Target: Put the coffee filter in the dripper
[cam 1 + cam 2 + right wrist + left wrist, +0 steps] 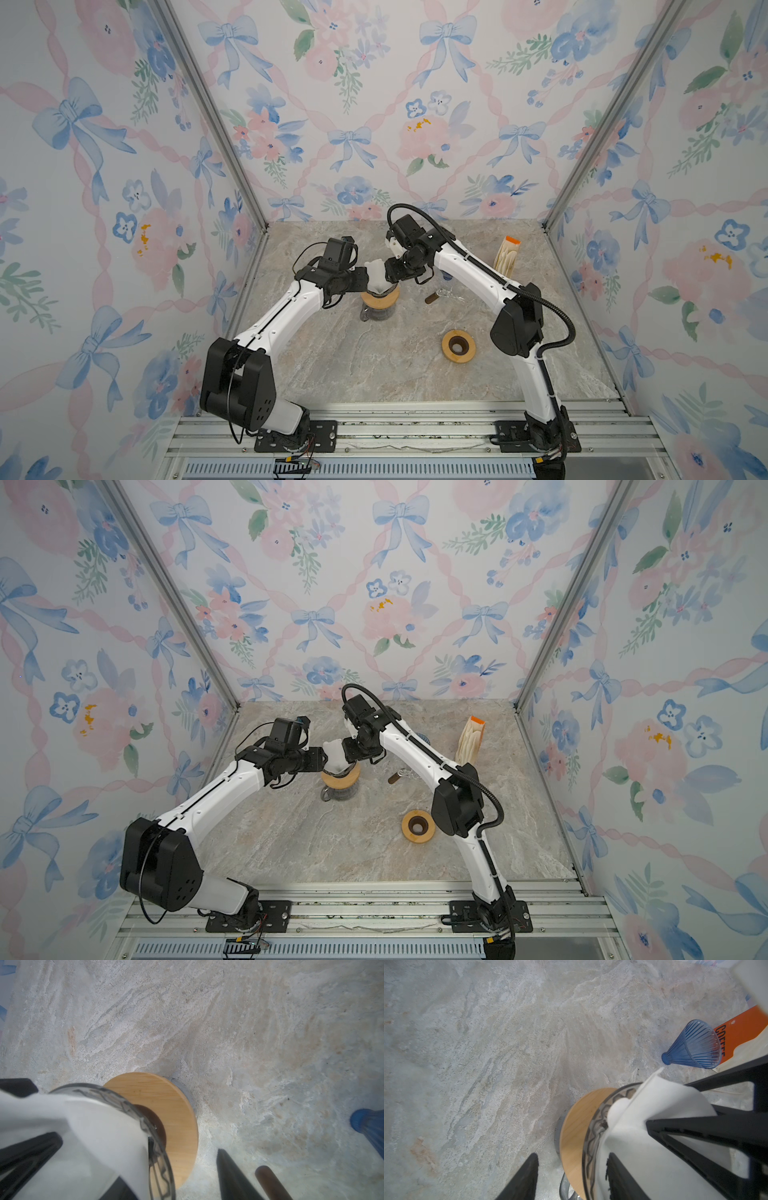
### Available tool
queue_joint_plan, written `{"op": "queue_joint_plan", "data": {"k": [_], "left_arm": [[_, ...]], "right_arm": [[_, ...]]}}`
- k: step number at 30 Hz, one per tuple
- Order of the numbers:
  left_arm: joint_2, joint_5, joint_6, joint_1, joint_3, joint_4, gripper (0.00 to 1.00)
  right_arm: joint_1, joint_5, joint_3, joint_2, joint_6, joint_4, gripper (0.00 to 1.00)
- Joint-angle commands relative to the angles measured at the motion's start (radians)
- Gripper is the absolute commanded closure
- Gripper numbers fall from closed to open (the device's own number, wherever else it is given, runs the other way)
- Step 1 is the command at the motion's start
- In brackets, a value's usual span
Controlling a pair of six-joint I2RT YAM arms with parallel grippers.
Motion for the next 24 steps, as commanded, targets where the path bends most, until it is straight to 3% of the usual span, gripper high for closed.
{"op": "queue_joint_plan", "data": {"k": [1,19,24], "left_arm": [[0.023,-0.009,0.019,0.005,0.009,-0.002,0.46],[-0.001,-0.004,0.015,0.005,0.031,-0.002,0.45],[0.011,-0.004,0.012,0.006,0.021,-0.003,0.45]], "right_arm": [[-0.006,-0.004,0.003,0.022,0.004,0.003,0.43],[-0.006,-0.053,-0.025,-0.057,-0.020,0.071,0.41],[-0.012,-0.027,-0.009,-0.019,-0.004,0.038,0.41]]}}
